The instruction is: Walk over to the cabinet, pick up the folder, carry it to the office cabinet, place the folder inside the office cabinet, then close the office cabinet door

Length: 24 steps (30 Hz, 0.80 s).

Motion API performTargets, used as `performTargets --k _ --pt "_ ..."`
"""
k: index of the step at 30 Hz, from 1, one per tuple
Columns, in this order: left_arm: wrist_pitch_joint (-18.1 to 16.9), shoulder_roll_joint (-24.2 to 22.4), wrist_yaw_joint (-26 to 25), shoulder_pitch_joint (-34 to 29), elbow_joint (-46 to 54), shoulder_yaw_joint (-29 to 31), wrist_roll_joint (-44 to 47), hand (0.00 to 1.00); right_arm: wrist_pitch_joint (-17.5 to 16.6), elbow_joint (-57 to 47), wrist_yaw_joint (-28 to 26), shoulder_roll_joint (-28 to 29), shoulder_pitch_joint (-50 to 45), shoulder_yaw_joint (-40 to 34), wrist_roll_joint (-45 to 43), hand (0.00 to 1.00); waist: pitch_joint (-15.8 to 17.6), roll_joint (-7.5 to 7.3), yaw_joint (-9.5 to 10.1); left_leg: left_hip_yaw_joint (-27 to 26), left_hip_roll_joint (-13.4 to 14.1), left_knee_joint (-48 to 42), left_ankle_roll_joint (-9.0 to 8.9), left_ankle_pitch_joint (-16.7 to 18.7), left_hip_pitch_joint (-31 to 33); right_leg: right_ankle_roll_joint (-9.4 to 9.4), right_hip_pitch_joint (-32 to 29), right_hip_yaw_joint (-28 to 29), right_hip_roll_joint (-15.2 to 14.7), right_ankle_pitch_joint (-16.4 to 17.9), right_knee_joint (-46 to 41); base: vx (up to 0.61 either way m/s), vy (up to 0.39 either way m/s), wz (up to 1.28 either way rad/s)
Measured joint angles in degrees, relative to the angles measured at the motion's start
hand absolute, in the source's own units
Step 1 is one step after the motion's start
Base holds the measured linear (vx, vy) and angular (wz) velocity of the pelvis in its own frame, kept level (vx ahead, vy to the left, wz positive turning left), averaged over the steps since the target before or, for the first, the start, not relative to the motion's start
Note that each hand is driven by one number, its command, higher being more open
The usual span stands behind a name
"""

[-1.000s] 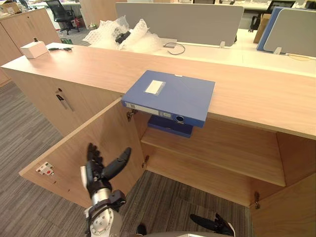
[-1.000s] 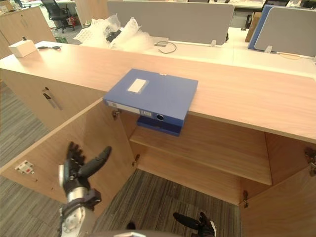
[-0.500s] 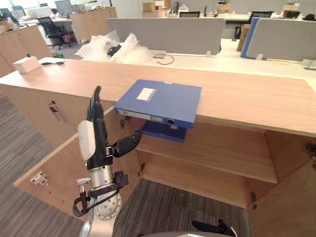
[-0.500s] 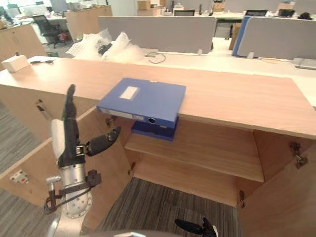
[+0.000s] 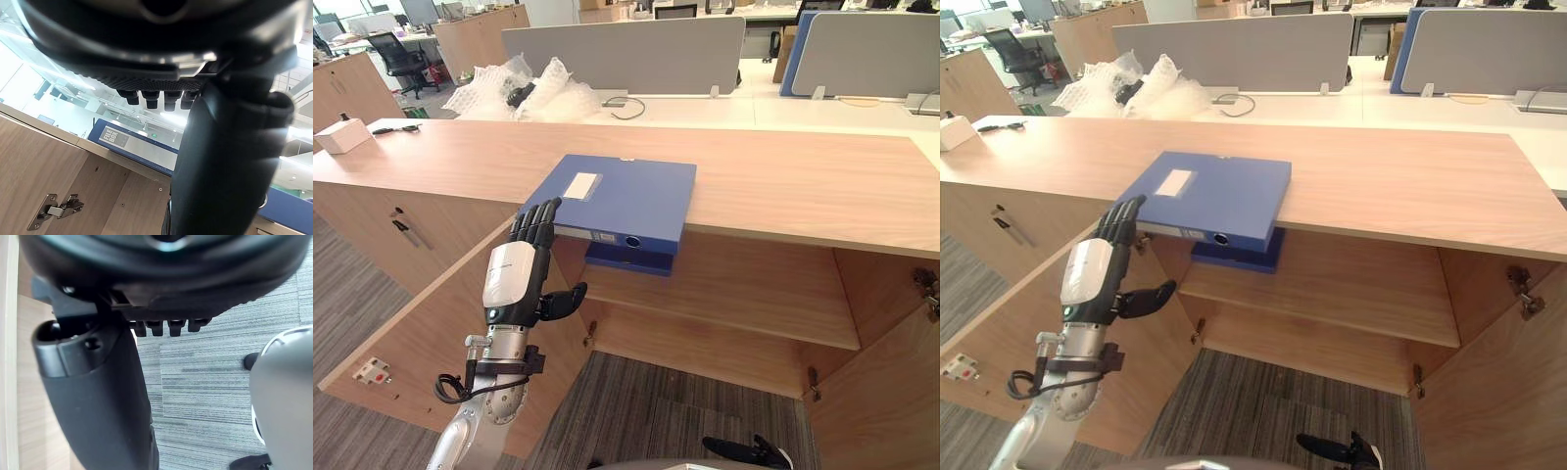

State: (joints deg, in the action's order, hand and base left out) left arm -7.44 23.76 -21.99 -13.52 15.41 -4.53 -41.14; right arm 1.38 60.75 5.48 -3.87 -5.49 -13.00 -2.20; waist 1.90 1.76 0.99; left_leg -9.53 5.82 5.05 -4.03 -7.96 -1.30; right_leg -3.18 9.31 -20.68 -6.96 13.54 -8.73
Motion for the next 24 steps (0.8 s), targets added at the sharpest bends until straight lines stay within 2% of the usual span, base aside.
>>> performTargets --k 6,16,24 --pt "-0.1 2.4 0.1 3.5 -1.4 -0.1 -2.0 1.00 0.0 0.4 -0.3 -0.3 0.3 -1.1 0.1 1.00 0.8 0.23 -0.19 0.6 0.0 0.2 -0.01 0.0 -0.7 0.21 0.9 0.1 0.1 -0.1 0.6 0.00 0.000 0.00" --pt "0.0 3.2 -0.1 6.1 -2.2 -1.5 -6.1 1.00 0.0 1.7 -0.1 -1.2 0.8 -2.3 0.1 1.00 1.1 0.28 -1.39 0.6 0.0 0.2 -0.31 0.2 -0.7 0.51 0.9 0.8 0.2 -0.5 1.2 0.00 0.004 -0.02" --pt "0.1 3.5 -0.2 8.9 -3.2 -2.4 -6.9 1.00 0.1 3.1 0.2 -1.5 0.6 -3.7 2.1 1.00 1.1 0.30 -1.48 0.6 0.0 0.0 -0.34 0.2 -1.0 0.65 1.3 1.2 0.3 -0.8 1.9 0.00 0.003 -0.01"
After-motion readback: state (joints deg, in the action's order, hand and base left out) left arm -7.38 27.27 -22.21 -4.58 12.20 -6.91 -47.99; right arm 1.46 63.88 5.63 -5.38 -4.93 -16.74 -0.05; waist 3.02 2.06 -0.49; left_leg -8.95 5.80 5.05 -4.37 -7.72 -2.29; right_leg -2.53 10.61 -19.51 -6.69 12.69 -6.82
